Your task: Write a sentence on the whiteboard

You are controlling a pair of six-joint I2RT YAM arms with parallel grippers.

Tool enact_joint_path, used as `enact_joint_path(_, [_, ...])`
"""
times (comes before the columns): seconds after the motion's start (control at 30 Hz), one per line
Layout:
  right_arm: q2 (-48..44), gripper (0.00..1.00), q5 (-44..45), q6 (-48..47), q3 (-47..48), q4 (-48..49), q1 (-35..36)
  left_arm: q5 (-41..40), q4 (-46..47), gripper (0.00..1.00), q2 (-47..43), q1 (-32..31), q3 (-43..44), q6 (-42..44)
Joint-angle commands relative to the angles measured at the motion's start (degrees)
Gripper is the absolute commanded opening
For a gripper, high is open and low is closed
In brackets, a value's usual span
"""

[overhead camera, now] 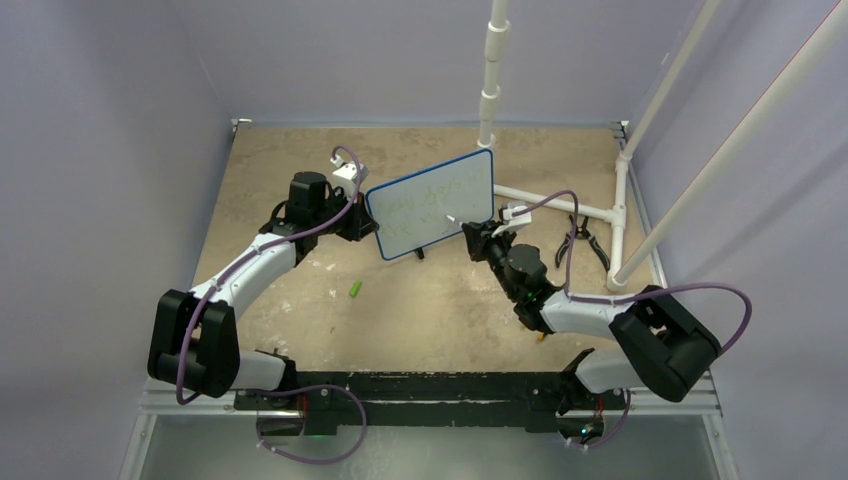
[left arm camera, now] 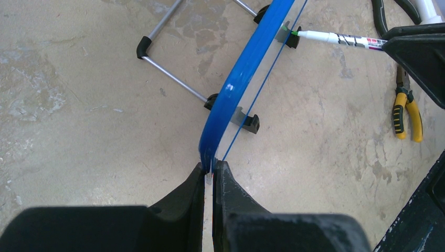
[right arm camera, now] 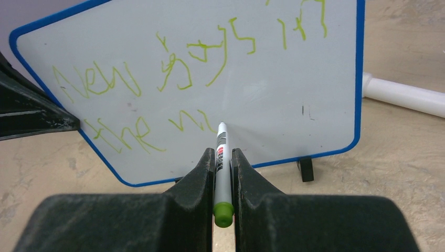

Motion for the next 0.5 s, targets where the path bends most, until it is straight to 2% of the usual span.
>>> enact_joint_path(0.0, [1.30,0.00,-0.13,-0.89,2.46,2.42,-0.81,0.92,1.47,0.00,-1.70,-0.12,1.46,-0.32])
enact_joint_path(0.47, [0.77,0.00,-3.08,-3.62,2.51,6.30,-1.39,0.96,1.38,0.00,-1.62,-0.12,1.56,-0.23])
